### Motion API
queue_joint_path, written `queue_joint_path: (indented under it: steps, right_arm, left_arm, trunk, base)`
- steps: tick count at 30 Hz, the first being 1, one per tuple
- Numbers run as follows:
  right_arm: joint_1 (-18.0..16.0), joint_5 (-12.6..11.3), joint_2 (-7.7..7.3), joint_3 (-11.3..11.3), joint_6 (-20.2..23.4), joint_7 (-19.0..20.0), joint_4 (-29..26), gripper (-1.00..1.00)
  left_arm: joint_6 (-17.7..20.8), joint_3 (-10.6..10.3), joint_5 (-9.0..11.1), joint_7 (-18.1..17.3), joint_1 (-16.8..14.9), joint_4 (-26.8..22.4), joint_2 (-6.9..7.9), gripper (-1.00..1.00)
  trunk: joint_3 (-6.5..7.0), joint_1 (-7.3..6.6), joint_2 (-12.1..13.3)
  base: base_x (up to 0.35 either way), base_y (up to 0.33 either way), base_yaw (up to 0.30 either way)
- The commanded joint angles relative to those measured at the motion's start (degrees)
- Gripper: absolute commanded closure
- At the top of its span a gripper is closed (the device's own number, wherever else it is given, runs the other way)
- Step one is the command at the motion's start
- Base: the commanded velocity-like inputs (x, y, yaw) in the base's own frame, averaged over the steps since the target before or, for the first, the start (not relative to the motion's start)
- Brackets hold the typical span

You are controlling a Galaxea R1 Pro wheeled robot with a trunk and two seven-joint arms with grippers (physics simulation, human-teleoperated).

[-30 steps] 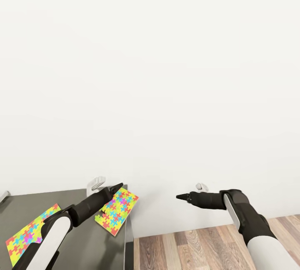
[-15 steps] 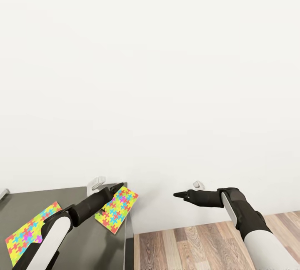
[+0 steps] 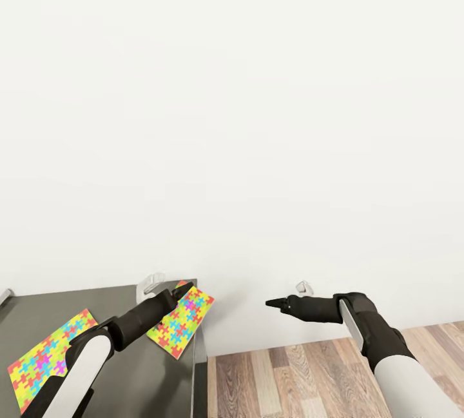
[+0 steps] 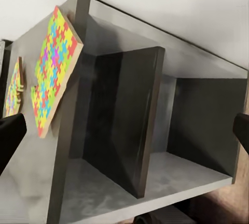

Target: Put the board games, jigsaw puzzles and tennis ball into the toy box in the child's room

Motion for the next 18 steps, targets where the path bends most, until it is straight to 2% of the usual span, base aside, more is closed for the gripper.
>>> queue_joint_path:
  steps: [1, 8, 13, 18]
  right_arm:
    - [-0.04, -0.39, 0.00, -0.05, 0.47, -0.07, 0.01, -1.00]
    - [-0.93, -0.43, 0.38, -0.15, 0.34, 0.07, 1.45, -1.00]
    - [-1.57, -0.51, 0.49, -0.21, 0.23, 0.13, 2.51, -1.00]
    - [-1.79, -0.57, 0.52, -0.23, 0.19, 0.17, 2.88, -1.00]
  left_arm:
    - [0.11, -0.07, 0.58, 0.52, -0.04, -0.08, 0.04, -1.00]
    - [0.17, -0.06, 0.58, -3.50, 0.10, -0.08, 0.14, -1.00]
    - [0.23, 0.26, 0.58, -8.07, 0.43, -0.08, 0.47, -1.00]
    - [0.34, 0.47, 0.60, -10.37, 0.38, -0.08, 0.61, -1.00]
  trunk:
    - [-0.15, 0.00, -0.04]
    - [-0.80, 0.00, -0.04]
    - [-1.26, 0.00, -0.04]
    - [-1.72, 0.00, -0.04]
  base:
    - [0.000, 0.000, 0.041]
    - [0.000, 0.000, 0.050]
    - [0.000, 0.000, 0.057]
    - [0.000, 0.000, 0.060]
